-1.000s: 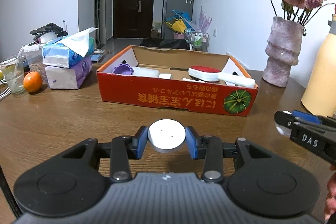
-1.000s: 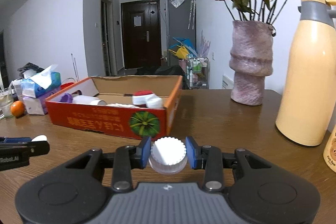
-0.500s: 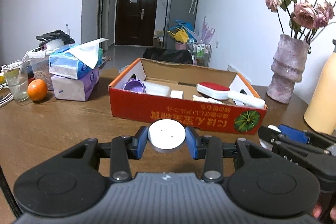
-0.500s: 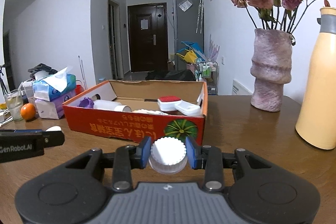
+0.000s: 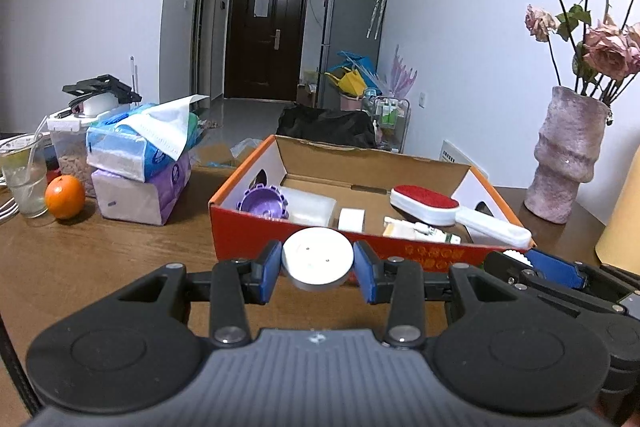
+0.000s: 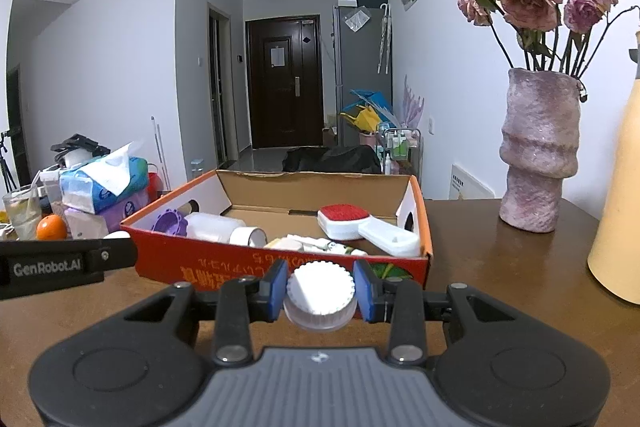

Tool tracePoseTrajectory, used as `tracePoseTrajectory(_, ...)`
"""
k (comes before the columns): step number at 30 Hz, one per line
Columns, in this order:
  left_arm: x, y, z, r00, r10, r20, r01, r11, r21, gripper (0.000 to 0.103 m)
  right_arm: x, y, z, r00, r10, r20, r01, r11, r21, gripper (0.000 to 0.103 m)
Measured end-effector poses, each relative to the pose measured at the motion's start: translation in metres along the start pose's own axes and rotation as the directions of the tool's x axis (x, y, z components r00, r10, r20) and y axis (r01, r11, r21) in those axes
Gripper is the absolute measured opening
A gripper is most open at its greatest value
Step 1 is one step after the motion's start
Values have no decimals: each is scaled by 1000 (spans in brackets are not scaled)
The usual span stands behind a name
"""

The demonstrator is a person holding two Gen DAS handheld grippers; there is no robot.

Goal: Organize rigid objects
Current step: 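Carry both white caps with both tools over the cardboard box, then open the left tool to drop the flat cap while the right tool releases the ridged cap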

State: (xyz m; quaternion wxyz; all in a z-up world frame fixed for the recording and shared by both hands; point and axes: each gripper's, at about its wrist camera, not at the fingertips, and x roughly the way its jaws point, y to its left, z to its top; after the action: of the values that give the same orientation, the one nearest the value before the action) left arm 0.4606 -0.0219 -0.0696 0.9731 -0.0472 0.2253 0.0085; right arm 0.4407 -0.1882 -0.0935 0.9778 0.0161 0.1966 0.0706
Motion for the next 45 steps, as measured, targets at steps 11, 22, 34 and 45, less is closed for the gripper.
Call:
tracePoseTrajectory(11, 32, -6, 20, 1000, 3, 29, -3, 1000, 6, 40, 31, -1, 15, 1000, 3, 22, -3, 1000, 3, 35)
tracePoseTrajectory(22, 73, -12, 36, 999, 9, 33, -9, 1000, 11, 40, 63, -3, 29, 999, 1, 41, 0, 1000, -23, 35)
tracePoseTrajectory(34, 117, -16, 46, 999, 41, 16, -41, 999, -5, 40, 98, -11, 42, 999, -11, 46, 12, 1000, -20, 35)
tracePoseTrajectory(45, 143, -20, 50, 998, 56, 32, -57, 998, 6, 41, 121, -10, 44, 999, -26, 29, 27, 999, -22, 35)
